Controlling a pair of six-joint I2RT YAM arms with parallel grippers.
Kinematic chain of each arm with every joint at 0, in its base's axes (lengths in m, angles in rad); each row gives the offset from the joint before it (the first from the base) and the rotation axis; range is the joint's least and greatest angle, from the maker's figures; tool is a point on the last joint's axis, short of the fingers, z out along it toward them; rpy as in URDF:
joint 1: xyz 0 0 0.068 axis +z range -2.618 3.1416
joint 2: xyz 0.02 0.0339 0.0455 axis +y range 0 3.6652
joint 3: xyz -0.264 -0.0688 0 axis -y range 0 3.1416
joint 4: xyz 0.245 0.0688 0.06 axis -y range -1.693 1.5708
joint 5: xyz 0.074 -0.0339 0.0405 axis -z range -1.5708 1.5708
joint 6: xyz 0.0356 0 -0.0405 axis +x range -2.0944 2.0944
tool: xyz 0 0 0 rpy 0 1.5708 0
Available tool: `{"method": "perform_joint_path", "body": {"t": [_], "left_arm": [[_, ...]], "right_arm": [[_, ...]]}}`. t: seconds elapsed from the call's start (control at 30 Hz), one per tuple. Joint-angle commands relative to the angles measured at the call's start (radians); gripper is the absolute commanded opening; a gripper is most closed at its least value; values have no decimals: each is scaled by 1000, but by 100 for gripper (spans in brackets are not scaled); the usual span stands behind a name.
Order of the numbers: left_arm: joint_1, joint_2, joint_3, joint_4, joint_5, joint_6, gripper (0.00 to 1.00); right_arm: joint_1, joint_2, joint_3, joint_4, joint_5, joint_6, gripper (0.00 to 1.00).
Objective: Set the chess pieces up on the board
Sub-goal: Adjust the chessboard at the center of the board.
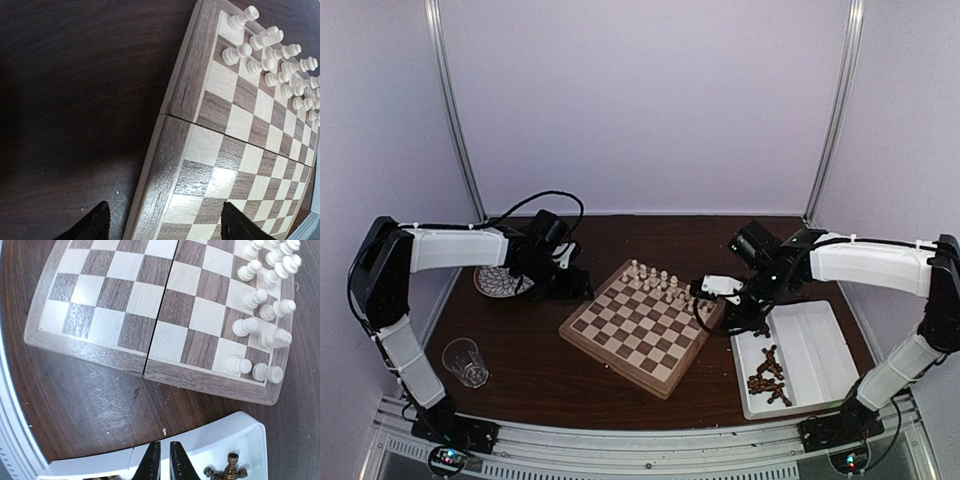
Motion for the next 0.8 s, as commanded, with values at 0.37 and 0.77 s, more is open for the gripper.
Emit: {"method": "perform_joint_path", "body": {"t": [0.37,0.77], "left_arm": [[64,-6,-156,173,135,-38,79],[59,-67,-291,280,240,-52,72]], "right_arm": [[148,222,21,123,313,-123,3],[145,292,3,272,446,-139,0]]}}
